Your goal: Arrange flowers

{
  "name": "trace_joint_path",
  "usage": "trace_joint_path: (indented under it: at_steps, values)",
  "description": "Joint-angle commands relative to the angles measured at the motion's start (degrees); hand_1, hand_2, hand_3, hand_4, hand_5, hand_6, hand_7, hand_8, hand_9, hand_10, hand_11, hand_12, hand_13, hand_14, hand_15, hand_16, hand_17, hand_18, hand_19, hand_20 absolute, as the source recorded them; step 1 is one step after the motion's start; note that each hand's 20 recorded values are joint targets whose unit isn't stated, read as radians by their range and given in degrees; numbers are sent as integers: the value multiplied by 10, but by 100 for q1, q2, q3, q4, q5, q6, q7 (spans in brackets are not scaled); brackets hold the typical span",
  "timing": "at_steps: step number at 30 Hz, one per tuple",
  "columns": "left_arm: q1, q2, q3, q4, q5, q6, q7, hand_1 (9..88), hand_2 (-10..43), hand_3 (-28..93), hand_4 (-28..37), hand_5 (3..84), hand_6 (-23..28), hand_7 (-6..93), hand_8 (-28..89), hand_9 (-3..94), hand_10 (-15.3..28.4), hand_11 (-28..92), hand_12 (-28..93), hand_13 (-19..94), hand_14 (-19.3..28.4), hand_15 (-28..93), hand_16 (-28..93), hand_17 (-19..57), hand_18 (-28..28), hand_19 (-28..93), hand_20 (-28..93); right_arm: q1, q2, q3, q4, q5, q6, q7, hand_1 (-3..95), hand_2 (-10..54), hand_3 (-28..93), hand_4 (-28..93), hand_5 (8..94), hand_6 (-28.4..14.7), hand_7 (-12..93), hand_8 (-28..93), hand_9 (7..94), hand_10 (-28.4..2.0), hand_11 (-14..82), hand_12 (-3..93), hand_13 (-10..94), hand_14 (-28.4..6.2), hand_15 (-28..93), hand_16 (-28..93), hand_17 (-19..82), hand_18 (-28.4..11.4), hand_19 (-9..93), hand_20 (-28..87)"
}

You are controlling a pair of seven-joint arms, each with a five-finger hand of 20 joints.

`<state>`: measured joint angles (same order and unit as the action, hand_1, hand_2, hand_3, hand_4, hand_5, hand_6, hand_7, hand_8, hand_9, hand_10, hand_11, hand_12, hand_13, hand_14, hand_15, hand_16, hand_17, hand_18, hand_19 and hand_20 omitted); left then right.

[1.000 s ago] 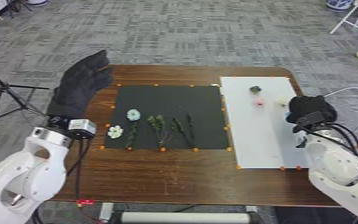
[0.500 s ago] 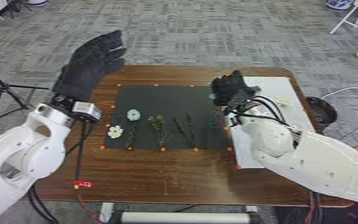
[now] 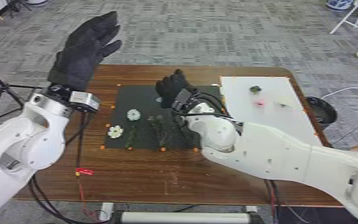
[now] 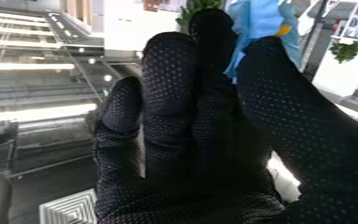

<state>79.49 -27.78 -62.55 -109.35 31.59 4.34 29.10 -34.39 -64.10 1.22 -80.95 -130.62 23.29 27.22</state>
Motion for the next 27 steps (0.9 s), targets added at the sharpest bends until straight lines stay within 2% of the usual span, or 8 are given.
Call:
trace_joint_path:
  at_steps: [1,4,7,9,12,15,21,27]
  values:
    - [-368,-95,169,-7,14,41,120,276,-79,702,-217,253,-3,255,-117,178,51,199,213,179,45,50,133,-21,109,194,131,261,-686,-289,488,-87,-121,-89,453,-95,844,-222,777,41,327,7,862,-63,86,420,688,-44,511,404,265,-196,761,506]
    - [-427,-117,229,8,7,42,131,278,-78,701,-222,254,-3,267,-127,181,55,213,207,187,43,44,152,-16,109,180,154,267,-780,-303,683,-85,-217,-141,456,-95,840,-224,781,40,317,5,861,-63,85,417,686,-47,514,401,264,-196,761,506]
    - [-460,-106,270,4,4,49,158,281,-72,694,-231,265,8,242,-118,187,75,215,195,185,74,100,131,-35,131,244,154,308,-793,-407,742,-95,-229,-140,460,-95,836,-231,781,42,315,-1,859,-61,86,413,683,-47,520,395,265,-195,761,506]
    - [-443,-113,258,5,3,50,154,282,-70,691,-232,267,10,234,-115,189,79,216,193,184,80,114,117,-41,137,267,150,271,-808,-388,756,-145,-267,-142,461,-95,835,-233,779,44,318,-6,859,-62,87,410,681,-46,523,393,265,-195,762,505]
    - [-409,-138,235,8,0,42,145,289,-57,664,-227,281,31,182,-91,196,108,192,190,174,135,180,77,-74,177,373,129,217,-789,-352,722,-240,-314,-161,463,-95,831,-242,770,49,343,-36,857,-58,91,405,678,-44,534,384,265,-193,764,504]
    - [-385,-144,217,8,9,24,137,292,-54,657,-226,283,35,169,-83,198,113,187,194,173,136,189,67,-77,180,383,115,190,-736,-330,717,-297,-396,-242,461,-95,831,-241,761,52,359,-45,854,-55,93,407,670,-41,538,387,265,-190,766,503]
    - [-208,-113,81,-30,5,44,124,300,-43,627,-222,295,53,123,-60,208,143,149,200,167,191,220,45,-86,222,454,75,137,-652,-339,657,-346,-413,-233,453,-95,836,-260,739,58,399,-77,847,-50,100,402,662,-38,548,377,265,-186,769,502]
    - [-264,-136,139,-1,14,13,113,307,-30,617,-212,297,55,109,-53,211,147,143,206,165,199,229,36,-89,229,470,52,155,-627,-376,634,-395,-507,-145,446,-95,821,-274,707,54,414,-84,822,-45,101,402,643,-41,557,368,262,-185,771,504]
